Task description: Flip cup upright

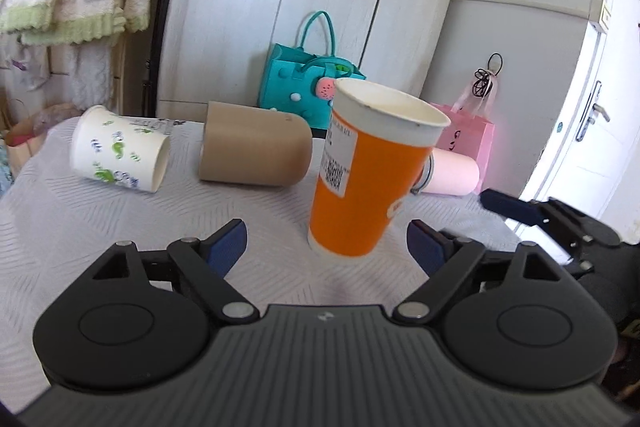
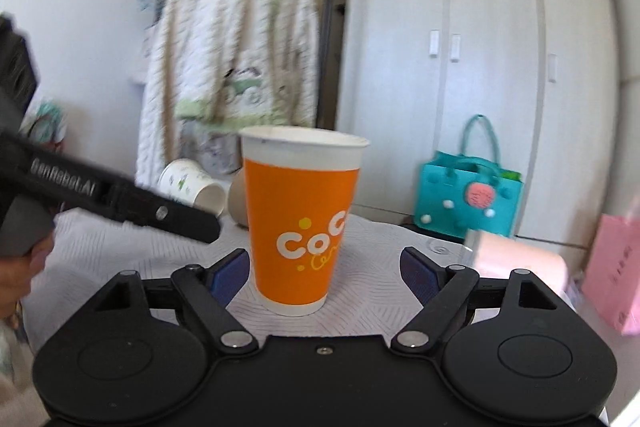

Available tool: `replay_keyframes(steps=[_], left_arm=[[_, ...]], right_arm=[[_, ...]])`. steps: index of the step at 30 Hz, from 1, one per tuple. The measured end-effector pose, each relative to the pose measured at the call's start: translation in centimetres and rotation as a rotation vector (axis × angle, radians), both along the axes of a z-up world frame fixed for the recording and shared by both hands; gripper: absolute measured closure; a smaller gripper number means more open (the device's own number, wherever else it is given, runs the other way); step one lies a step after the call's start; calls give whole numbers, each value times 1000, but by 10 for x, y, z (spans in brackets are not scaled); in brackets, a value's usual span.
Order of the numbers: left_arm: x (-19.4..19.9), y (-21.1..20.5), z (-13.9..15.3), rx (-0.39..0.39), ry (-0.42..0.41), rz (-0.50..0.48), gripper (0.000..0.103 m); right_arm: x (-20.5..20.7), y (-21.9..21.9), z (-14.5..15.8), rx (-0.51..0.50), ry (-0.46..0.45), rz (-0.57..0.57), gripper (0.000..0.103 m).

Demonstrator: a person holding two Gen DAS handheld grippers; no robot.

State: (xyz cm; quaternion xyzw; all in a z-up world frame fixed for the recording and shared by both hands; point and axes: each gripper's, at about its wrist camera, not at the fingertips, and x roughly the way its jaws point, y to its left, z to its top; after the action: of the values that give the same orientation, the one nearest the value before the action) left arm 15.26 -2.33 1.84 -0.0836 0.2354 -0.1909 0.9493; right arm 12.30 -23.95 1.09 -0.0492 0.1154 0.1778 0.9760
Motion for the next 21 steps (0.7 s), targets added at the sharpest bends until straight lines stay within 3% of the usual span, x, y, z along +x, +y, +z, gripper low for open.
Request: replay_keyframes(steps=[9,16,21], left_arm=[[-43,-2,1,9,-3,30,16],[-74,-4,4,127,-54,128,15],[-97,-3,9,155,-75,141,14]], right_arm=[[-38,-3,-5,117,30,-156,16],[-64,-6,0,99,41,-200,16],[-77,-8,1,83,61,-223,16]])
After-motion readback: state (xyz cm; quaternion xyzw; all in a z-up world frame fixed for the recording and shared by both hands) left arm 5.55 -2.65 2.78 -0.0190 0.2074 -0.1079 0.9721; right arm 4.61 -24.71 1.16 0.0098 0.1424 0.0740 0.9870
